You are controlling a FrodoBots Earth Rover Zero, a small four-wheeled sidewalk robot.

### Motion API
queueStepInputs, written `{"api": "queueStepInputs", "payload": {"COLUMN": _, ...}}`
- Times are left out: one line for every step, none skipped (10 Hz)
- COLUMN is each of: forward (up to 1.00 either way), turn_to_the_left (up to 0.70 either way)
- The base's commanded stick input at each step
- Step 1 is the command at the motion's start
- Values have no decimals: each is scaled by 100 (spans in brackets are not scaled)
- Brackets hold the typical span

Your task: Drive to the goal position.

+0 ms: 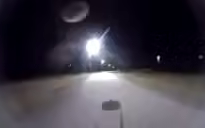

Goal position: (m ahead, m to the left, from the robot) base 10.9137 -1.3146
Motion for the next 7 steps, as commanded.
{"api": "queueStepInputs", "payload": {"forward": 100, "turn_to_the_left": 0}}
{"api": "queueStepInputs", "payload": {"forward": 100, "turn_to_the_left": 0}}
{"api": "queueStepInputs", "payload": {"forward": 100, "turn_to_the_left": 0}}
{"api": "queueStepInputs", "payload": {"forward": 100, "turn_to_the_left": 0}}
{"api": "queueStepInputs", "payload": {"forward": 100, "turn_to_the_left": 0}}
{"api": "queueStepInputs", "payload": {"forward": 100, "turn_to_the_left": 0}}
{"api": "queueStepInputs", "payload": {"forward": 100, "turn_to_the_left": 0}}
